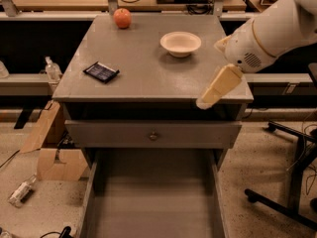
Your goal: Place rxbar blueberry into middle drawer
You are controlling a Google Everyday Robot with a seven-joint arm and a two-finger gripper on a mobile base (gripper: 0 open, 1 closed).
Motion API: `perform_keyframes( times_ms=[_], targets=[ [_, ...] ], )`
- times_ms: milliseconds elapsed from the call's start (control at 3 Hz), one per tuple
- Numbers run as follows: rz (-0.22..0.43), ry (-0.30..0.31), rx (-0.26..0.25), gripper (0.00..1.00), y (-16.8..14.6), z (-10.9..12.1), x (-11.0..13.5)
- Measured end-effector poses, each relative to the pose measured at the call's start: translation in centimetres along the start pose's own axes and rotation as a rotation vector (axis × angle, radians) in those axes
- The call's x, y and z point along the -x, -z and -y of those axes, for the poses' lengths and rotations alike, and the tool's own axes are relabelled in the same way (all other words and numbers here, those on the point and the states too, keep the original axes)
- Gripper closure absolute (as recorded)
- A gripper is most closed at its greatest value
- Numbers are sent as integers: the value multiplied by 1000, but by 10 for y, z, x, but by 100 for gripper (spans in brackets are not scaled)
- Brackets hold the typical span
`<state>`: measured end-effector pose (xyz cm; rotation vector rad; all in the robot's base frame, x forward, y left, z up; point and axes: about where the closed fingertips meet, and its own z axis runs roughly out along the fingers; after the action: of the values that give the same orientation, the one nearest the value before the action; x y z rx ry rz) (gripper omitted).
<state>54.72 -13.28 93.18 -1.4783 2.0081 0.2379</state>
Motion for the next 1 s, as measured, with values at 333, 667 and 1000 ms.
perform_keyframes(
  times_ms=[333, 667, 1000],
  targets=[
    [148, -13, -99, 0, -17, 21, 43],
    [151, -13, -97, 0, -20, 21, 45],
    [204, -19, -71, 0, -64, 24, 72]
  ],
)
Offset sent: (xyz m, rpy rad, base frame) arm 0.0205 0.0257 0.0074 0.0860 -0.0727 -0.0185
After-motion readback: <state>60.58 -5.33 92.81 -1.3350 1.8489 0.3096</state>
